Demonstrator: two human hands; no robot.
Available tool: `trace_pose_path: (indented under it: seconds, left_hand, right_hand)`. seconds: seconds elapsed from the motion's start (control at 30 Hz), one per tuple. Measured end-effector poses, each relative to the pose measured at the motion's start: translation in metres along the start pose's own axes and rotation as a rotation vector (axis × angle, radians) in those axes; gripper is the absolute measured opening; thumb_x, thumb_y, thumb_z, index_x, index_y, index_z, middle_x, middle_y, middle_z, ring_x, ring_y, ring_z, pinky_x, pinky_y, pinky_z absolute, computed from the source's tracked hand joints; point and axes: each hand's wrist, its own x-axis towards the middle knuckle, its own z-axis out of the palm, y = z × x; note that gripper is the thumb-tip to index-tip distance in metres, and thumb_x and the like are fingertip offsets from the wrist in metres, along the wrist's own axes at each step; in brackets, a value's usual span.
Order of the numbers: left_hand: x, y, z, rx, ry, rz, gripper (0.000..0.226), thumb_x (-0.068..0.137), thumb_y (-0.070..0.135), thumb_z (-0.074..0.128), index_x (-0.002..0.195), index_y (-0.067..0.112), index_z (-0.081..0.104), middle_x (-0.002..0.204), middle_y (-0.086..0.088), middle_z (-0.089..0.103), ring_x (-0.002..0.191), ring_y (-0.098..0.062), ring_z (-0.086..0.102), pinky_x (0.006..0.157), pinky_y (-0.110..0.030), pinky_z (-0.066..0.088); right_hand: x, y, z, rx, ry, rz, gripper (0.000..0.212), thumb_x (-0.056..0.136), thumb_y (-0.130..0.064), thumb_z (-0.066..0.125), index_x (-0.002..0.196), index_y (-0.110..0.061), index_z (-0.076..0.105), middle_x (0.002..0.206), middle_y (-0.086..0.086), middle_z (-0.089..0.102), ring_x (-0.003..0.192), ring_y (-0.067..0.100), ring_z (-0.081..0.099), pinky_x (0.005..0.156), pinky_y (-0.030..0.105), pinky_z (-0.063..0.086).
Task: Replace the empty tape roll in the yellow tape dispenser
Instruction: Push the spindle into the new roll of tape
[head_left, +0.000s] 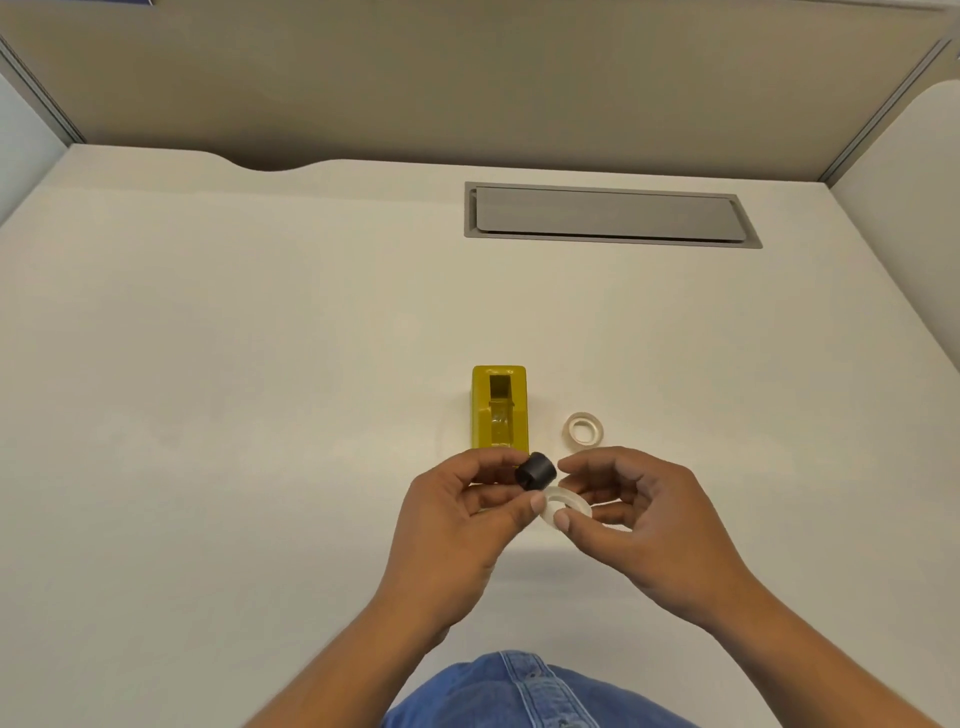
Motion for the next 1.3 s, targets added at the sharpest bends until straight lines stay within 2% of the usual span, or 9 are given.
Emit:
trace_pose_path:
  seconds: [0.13,0.33,0.47,0.6,0.67,0.73,0.87,1.2,1.3]
  left_hand:
    - [0.002,0.002,0.003,0.027,0.014,-0.003,0.024,0.075,0.016,0.082,0.092,0.032,0.075,0.088,0.013,0.079,0.085,-0.01,0.075,0.078,-0.026,0.059]
    - [0.003,0.0,0.005,0.05,0.071,-0.028,0.023,0.079,0.011,0.078,0.089,0.031,0.071,0.082,0.015,0.078,0.077,-0.01,0.075,0.068,-0.019,0.058]
    - [0.003,0.001,0.003,-0.004,0.119,-0.051,0.027,0.08,0.006,0.073,0.093,0.03,0.071,0.081,0.013,0.077,0.076,-0.021,0.076,0.074,-0.033,0.061]
    - [0.004,0.002,0.001,-0.051,0.107,-0.07,0.032,0.083,0.002,0.069,0.091,0.033,0.074,0.084,0.01,0.079,0.081,-0.017,0.076,0.081,-0.035,0.06]
    - [0.003,0.002,0.001,-0.076,0.109,-0.083,0.031,0.082,0.002,0.069,0.09,0.032,0.075,0.084,0.008,0.079,0.082,-0.018,0.076,0.082,-0.036,0.06]
    - [0.002,0.003,0.002,-0.099,0.109,-0.092,0.029,0.08,0.002,0.072,0.091,0.029,0.075,0.086,0.007,0.079,0.082,-0.018,0.076,0.082,-0.036,0.06]
    - [0.0,0.001,0.003,-0.125,0.095,-0.105,0.029,0.077,0.003,0.078,0.093,0.027,0.074,0.09,0.005,0.08,0.083,-0.017,0.076,0.081,-0.033,0.059]
    - [-0.006,-0.002,0.002,-0.135,0.093,-0.107,0.027,0.078,0.006,0.078,0.098,0.023,0.073,0.091,0.005,0.079,0.081,-0.017,0.076,0.072,-0.025,0.058]
    - [-0.008,-0.004,0.002,-0.127,0.107,-0.107,0.027,0.078,0.006,0.077,0.098,0.023,0.073,0.091,0.006,0.079,0.081,-0.016,0.076,0.075,-0.029,0.059]
  right_hand:
    - [-0.002,0.0,0.005,-0.061,-0.025,-0.046,0.031,0.069,-0.036,0.082,0.098,-0.033,0.073,0.091,-0.013,0.076,0.087,0.011,0.072,0.071,0.02,0.059]
    - [0.0,0.004,0.006,-0.164,-0.006,-0.091,0.033,0.066,-0.041,0.081,0.097,-0.039,0.07,0.092,-0.024,0.072,0.09,0.005,0.069,0.07,0.012,0.054]
    - [0.008,0.018,0.001,-0.199,0.103,-0.063,0.034,0.061,-0.049,0.081,0.092,-0.04,0.07,0.091,-0.025,0.071,0.081,0.006,0.068,0.061,0.013,0.053]
    - [0.022,0.046,-0.006,-0.164,0.188,0.023,0.032,0.058,-0.043,0.086,0.085,-0.034,0.07,0.085,-0.017,0.073,0.069,0.009,0.069,0.057,0.019,0.056]
    - [0.028,0.061,-0.007,-0.166,0.21,0.07,0.03,0.059,-0.037,0.088,0.082,-0.034,0.069,0.084,-0.018,0.072,0.067,0.008,0.07,0.057,0.022,0.057]
    - [0.031,0.073,-0.009,-0.211,0.223,0.096,0.029,0.06,-0.038,0.087,0.079,-0.035,0.066,0.084,-0.022,0.07,0.066,0.004,0.069,0.056,0.019,0.054]
    - [0.035,0.09,-0.01,-0.373,0.234,0.079,0.028,0.062,-0.041,0.084,0.079,-0.034,0.063,0.08,-0.019,0.068,0.072,0.0,0.062,0.058,0.016,0.042]
    - [0.038,0.108,-0.007,-0.491,0.268,0.078,0.028,0.068,-0.041,0.078,0.087,-0.036,0.059,0.085,-0.019,0.065,0.077,-0.003,0.058,0.06,0.02,0.043]
    - [0.038,0.107,-0.007,-0.49,0.265,0.075,0.028,0.068,-0.04,0.079,0.088,-0.035,0.06,0.087,-0.02,0.065,0.076,-0.003,0.057,0.061,0.02,0.042]
